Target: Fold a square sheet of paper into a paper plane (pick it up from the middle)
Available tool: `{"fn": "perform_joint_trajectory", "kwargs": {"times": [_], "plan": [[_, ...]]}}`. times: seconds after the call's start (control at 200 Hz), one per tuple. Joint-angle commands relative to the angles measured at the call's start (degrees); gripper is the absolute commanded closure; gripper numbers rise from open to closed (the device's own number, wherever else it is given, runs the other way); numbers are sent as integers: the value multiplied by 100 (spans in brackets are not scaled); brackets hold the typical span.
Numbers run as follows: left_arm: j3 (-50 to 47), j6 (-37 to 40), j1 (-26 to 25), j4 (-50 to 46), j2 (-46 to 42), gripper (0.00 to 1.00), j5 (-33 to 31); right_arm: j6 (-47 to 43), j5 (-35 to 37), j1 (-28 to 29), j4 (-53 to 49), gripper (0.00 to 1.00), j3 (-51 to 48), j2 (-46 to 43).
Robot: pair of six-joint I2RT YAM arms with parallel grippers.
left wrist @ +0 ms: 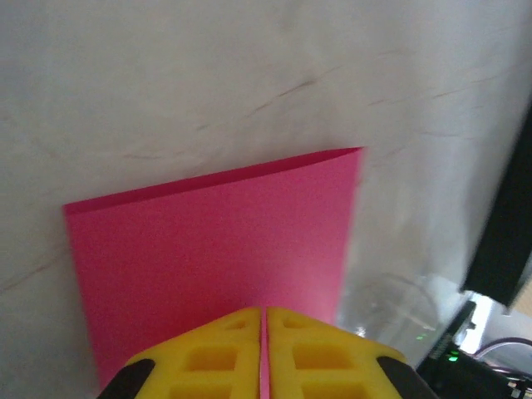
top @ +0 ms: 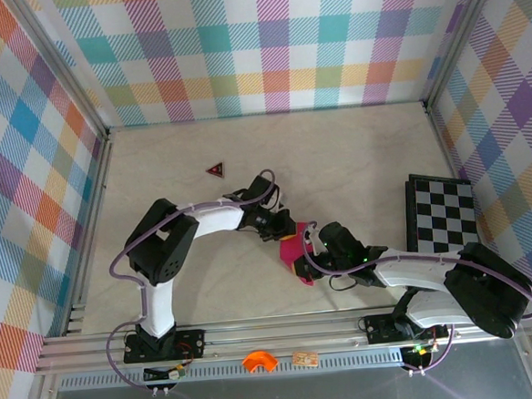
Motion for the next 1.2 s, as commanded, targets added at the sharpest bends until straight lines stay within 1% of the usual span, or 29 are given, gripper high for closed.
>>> {"fn": "perform_joint_trajectory", "kwargs": {"times": [0.0, 0.16, 0.29, 0.31, 0.44, 0.615, 0.91, 1.195], "plan": [[102, 177, -31, -416, 171, 91, -262, 23, -137, -40, 84, 96, 3, 21], [51, 260, -31, -608, 294, 92, -478, 34, -130, -111, -123, 96, 8, -62], [8, 326, -31, -615, 325, 92, -566, 36, -208, -317, -429, 95, 29, -84], [0, 328, -31, -794, 308, 92, -576, 36, -251, -352, -465, 95, 35, -78], [7, 346, -31, -841, 284, 92, -631, 39, -303, -547, -622, 95, 60, 5], [43, 335, -31, -841, 258, 92, -634, 16, -349, -751, -752, 95, 171, 185], [52, 347, -27, -920, 242, 92, -681, -276, -457, -1093, -1072, 95, 441, 304], [113, 328, -31, -938, 241, 92, -694, -539, -593, -1226, -1268, 95, 599, 419]]}}
